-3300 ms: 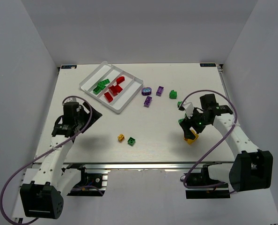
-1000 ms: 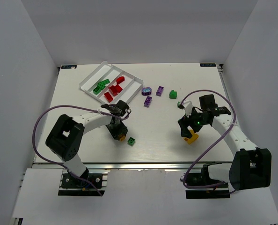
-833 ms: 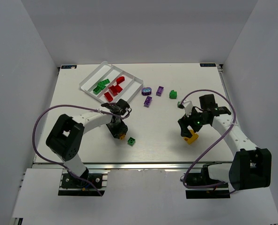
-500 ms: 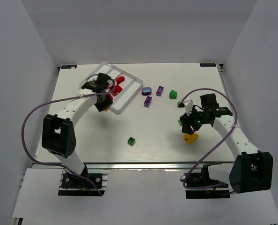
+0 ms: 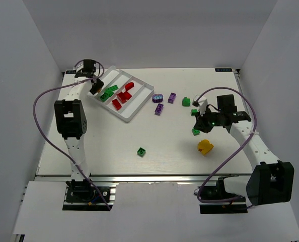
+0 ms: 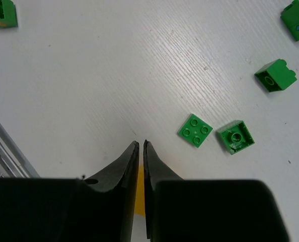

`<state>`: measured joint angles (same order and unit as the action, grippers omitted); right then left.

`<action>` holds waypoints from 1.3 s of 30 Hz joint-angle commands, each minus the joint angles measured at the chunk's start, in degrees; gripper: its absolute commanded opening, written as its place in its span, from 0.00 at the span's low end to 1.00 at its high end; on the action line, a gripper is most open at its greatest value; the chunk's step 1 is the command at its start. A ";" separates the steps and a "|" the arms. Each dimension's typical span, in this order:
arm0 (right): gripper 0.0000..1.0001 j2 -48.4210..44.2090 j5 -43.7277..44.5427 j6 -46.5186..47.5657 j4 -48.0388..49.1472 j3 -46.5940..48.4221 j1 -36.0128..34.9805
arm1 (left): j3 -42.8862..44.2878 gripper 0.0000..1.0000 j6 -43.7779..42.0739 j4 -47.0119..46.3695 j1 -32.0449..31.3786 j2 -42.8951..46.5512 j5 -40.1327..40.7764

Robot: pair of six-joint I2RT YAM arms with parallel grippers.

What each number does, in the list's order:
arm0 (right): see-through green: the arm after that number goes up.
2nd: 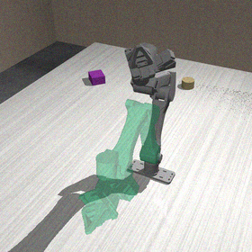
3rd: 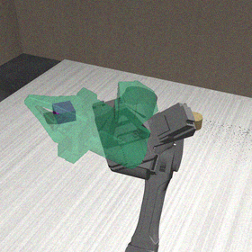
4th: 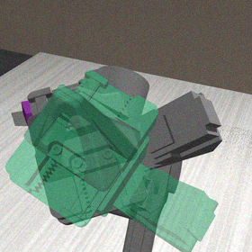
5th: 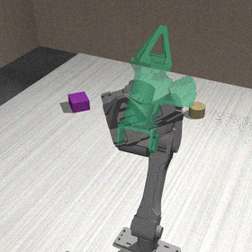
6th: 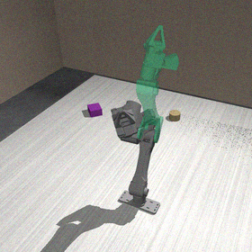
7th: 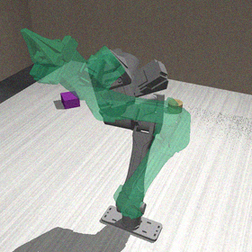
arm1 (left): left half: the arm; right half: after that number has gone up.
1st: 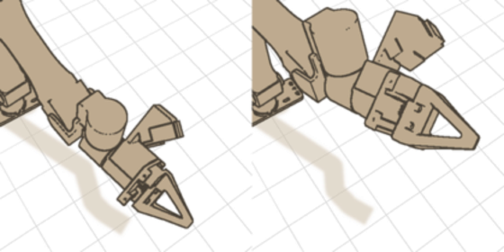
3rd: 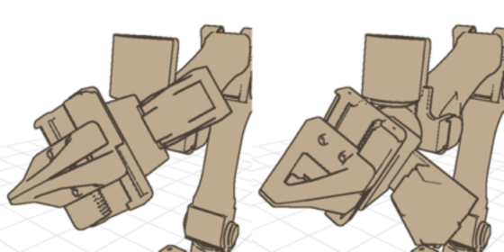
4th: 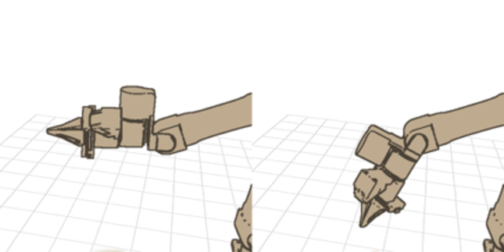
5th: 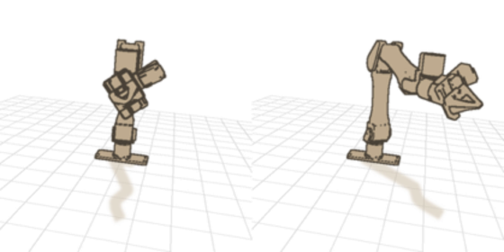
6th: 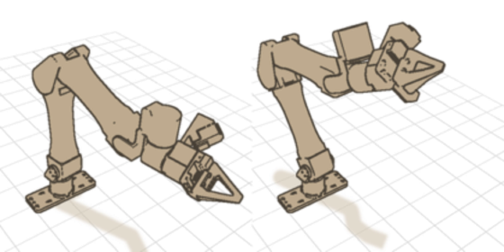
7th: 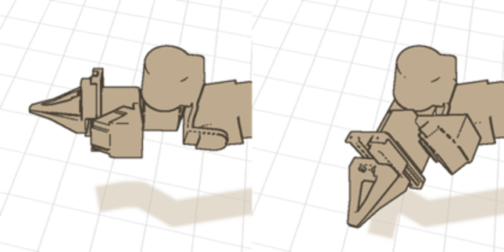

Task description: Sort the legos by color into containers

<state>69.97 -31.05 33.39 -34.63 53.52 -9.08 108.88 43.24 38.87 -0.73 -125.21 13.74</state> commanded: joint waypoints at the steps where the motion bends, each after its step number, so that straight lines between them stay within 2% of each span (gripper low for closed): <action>1: 0.14 1.21 -1.82 -0.16 2.46 2.29 -0.06 | 3.88 0.00 3.42 -7.82 0.20 -1.96 -2.84; 7: 0.17 2.97 -1.91 -0.69 4.57 2.29 -0.06 | 5.55 0.08 8.17 -16.18 0.38 -6.71 -3.80; 14: 0.19 4.20 -2.00 -0.51 5.63 1.68 -0.06 | 7.48 0.13 9.75 -19.54 0.56 -9.43 -4.86; 18: 0.21 5.25 -2.35 -0.69 5.98 1.94 -0.06 | 7.84 0.23 10.80 -20.94 0.64 -11.98 -9.24; 19: 0.24 5.52 -2.35 -0.69 5.98 2.38 -0.06 | 7.93 0.26 11.07 -21.64 0.64 -12.51 -10.39; 21: 0.29 6.22 -2.44 -0.69 5.98 2.82 -0.15 | 8.45 0.40 11.68 -22.08 0.64 -14.09 -12.85; 23: 0.39 6.66 -2.44 -0.34 5.72 3.43 -0.06 | 9.94 0.53 11.95 -21.04 0.64 -14.89 -13.12; 27: 0.58 7.11 -3.05 0.62 4.93 4.14 -0.06 | 11.79 0.64 11.86 -19.98 0.64 -15.33 -13.65; 28: 0.67 7.02 -3.23 0.89 4.75 4.14 -0.06 | 11.79 0.66 11.69 -20.32 2.56 -14.98 -13.65; 30: 0.73 6.67 -2.97 1.50 4.40 4.23 -0.06 | 11.79 0.69 11.34 -20.68 2.75 -13.93 -13.65; 32: 0.87 6.14 -2.27 1.77 3.96 4.23 -0.06 | 11.53 0.72 10.81 -21.29 3.10 -11.82 -15.83; 34: 0.89 6.05 0.36 2.30 2.30 4.23 -0.06 | 10.39 0.73 9.23 -22.95 3.37 -8.15 -18.04; 36: 0.89 6.49 5.10 2.47 0.80 4.05 -0.06 | 6.19 0.73 7.39 -24.90 3.46 -4.71 -19.70; 38: 0.89 7.89 7.75 3.78 -5.07 4.49 -0.06 | 2.23 0.73 5.89 -28.31 3.54 1.76 -22.52; 39: 0.89 8.07 10.63 4.23 -6.75 4.32 -0.06 | -2.31 0.74 4.49 -29.20 3.46 4.07 -23.14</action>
<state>77.23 -26.98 35.53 -34.35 55.83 -9.08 111.31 51.55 14.79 2.66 -134.26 -4.84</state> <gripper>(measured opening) 0.893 0.736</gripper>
